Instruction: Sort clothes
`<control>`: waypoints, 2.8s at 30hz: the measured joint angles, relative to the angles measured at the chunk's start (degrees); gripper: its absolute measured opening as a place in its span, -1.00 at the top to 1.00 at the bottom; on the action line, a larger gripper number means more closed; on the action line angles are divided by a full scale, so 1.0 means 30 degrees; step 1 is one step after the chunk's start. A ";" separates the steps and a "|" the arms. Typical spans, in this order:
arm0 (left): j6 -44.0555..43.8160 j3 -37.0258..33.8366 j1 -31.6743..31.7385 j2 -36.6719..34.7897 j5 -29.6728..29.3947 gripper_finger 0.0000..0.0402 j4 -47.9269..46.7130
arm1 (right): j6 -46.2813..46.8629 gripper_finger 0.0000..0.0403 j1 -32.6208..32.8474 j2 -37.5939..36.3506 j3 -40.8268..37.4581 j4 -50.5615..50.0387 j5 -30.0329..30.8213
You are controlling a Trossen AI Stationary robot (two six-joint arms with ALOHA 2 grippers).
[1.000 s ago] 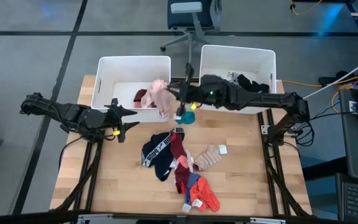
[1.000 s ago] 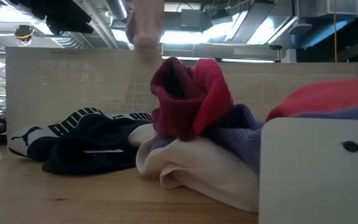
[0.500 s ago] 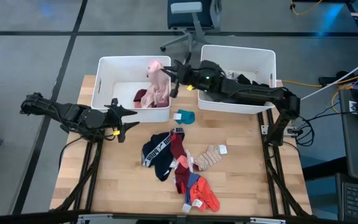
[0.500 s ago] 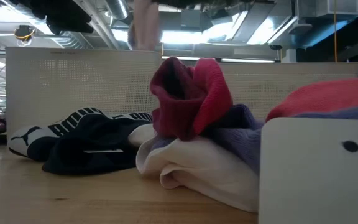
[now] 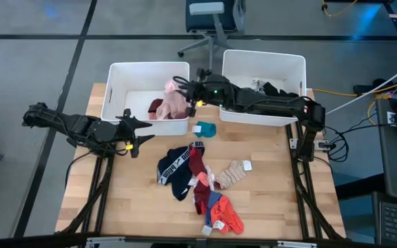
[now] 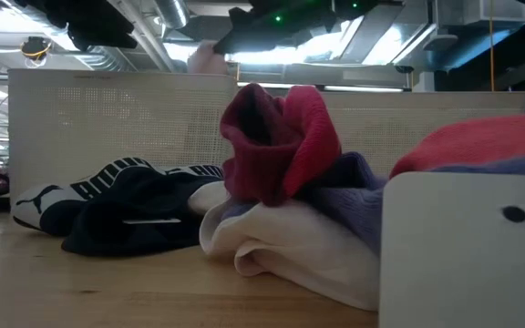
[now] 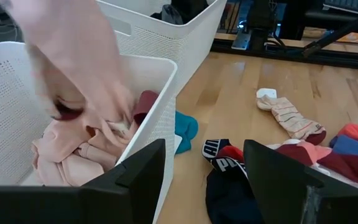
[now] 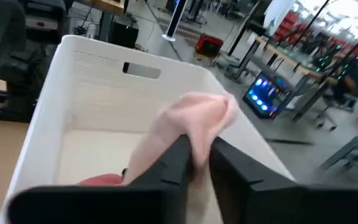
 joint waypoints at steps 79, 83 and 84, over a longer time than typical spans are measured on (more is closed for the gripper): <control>-0.1428 -0.0003 0.0002 0.0102 -0.0007 -0.03 -0.0095 | 1.0354 0.88 1.2123 -0.3735 -1.5355 -0.4973 0.1954; -0.1341 0.0000 -0.0002 0.0102 -0.0007 -0.03 -0.0102 | 0.8620 0.95 1.2123 -0.4625 -1.3554 -0.6900 0.3138; -0.1214 0.0000 -0.0006 0.0102 -0.0007 -0.03 -0.0095 | 0.8054 0.96 1.2120 -0.4746 -1.3120 -0.7325 0.3620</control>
